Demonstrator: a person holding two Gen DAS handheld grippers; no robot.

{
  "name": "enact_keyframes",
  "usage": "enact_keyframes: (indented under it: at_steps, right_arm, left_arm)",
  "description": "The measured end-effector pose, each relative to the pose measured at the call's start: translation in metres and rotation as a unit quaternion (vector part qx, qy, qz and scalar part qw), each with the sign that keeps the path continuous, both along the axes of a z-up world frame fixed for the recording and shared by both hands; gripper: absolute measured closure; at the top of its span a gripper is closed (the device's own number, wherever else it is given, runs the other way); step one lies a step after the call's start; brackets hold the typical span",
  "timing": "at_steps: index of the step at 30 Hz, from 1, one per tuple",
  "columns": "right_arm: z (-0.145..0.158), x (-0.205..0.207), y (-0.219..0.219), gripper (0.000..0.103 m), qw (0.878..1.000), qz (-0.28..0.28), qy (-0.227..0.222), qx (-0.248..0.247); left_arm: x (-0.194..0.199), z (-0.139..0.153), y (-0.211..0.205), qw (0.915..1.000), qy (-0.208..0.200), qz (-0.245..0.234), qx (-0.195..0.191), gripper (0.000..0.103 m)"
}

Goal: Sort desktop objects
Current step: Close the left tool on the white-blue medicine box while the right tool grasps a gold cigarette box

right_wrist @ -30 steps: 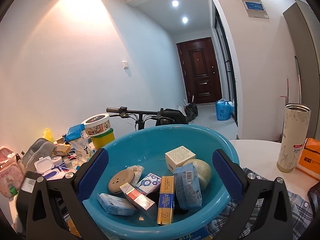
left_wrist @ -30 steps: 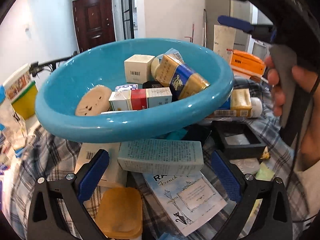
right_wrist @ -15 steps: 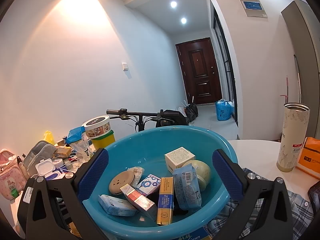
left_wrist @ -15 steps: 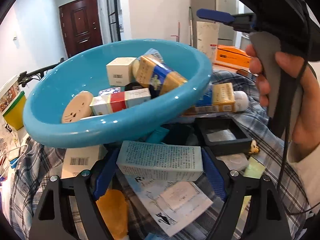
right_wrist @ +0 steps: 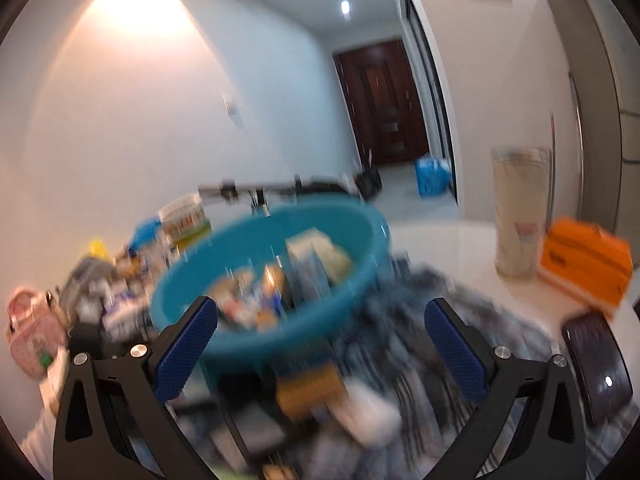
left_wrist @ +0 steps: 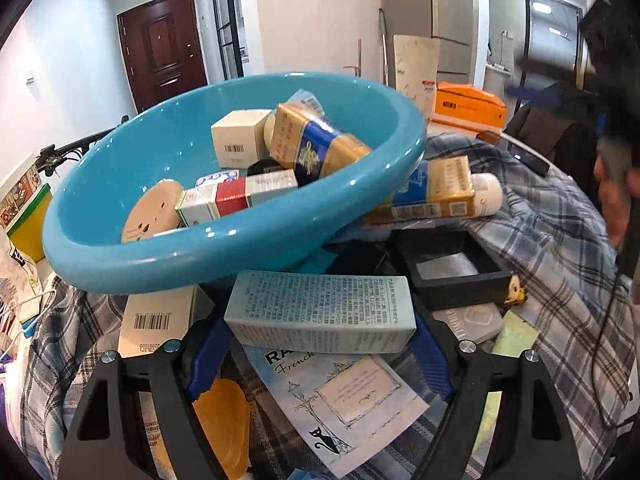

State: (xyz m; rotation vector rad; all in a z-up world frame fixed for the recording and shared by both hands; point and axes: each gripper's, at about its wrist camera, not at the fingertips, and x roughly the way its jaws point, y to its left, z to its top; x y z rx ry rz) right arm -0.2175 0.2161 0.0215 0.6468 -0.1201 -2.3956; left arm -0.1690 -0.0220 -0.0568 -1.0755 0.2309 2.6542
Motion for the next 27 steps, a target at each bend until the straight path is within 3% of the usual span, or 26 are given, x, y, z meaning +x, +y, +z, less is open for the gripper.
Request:
enact_keyframes:
  at_steps: [5, 10, 14, 15, 18, 27]
  right_arm:
    - [-0.031, -0.007, -0.011, 0.0, 0.997, 0.032, -0.044, 0.047]
    - [-0.047, -0.015, -0.052, 0.001, 0.988, 0.084, -0.046, 0.122]
    - [-0.071, -0.029, -0.066, 0.02, 0.982, 0.093, -0.074, 0.15]
    - [-0.076, -0.03, -0.067, 0.021, 0.981, 0.091, -0.075, 0.153]
    - [-0.079, -0.033, -0.064, 0.043, 0.982, 0.081, -0.068, 0.154]
    - [-0.067, -0.021, -0.047, 0.044, 0.99, 0.07, -0.044, 0.116]
  left_arm:
    - [0.006, 0.007, -0.002, 0.9999, 0.013, -0.004, 0.01, 0.02]
    - [0.007, 0.01, -0.006, 0.9996, 0.016, 0.001, 0.022, 0.02]
    - [0.01, 0.014, -0.007, 0.9991, 0.016, -0.008, 0.038, 0.02]
    - [0.01, 0.015, -0.007, 0.999, 0.017, -0.01, 0.039, 0.02]
    - [0.012, 0.017, -0.007, 0.9988, 0.02, -0.013, 0.043, 0.02]
    - [0.019, 0.017, -0.005, 0.9986, 0.024, -0.013, 0.046, 0.02]
